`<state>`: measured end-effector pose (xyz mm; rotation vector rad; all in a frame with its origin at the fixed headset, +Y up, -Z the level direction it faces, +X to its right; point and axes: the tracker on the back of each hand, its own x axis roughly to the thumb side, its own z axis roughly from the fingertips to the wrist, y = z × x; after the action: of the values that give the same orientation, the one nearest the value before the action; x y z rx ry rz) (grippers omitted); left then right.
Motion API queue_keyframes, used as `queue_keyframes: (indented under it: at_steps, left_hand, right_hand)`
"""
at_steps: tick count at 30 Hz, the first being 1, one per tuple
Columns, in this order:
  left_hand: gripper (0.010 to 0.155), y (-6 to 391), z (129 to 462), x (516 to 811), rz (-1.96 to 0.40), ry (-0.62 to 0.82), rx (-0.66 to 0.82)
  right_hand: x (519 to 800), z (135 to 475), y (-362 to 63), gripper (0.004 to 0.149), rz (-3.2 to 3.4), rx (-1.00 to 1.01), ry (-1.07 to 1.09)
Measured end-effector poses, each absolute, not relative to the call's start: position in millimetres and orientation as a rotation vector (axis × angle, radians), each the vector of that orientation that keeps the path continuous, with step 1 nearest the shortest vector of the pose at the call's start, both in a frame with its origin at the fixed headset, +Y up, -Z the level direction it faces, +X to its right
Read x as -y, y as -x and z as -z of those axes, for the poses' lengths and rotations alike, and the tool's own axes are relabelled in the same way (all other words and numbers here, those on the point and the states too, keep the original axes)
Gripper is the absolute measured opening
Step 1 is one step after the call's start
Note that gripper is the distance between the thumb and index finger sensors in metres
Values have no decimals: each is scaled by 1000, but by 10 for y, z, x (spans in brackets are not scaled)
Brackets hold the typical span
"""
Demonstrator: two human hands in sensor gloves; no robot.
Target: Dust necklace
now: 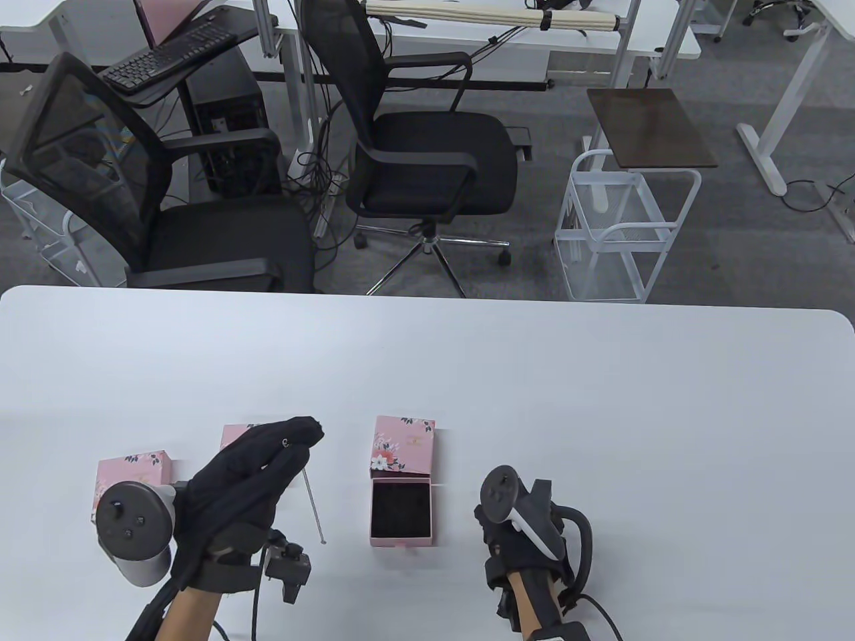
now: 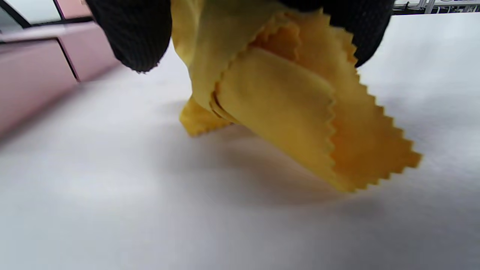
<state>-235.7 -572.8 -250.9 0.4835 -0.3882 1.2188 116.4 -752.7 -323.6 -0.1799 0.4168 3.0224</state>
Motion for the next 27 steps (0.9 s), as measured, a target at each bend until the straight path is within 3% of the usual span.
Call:
queue_keyframes:
  at_steps: [8,13,22,27]
  left_hand:
    - [36,2323,2541,5763,-1207,-464,382]
    - [36,2307,2551,5779,-1206,-454,385]
    - [36,2314,2563,5783,-1217,-443,392]
    - [36,2293,2577,5802,-1216,-434,399]
  right_hand:
    - [7493,3197,-1165,84,-3005,-431,119]
    - [7282,3116,-1174,89,-2965,-232,84]
    - [6888,2959,-1026,78,-2826,218,-87]
    - [6604,2884,-840,70,-2476,268,-310]
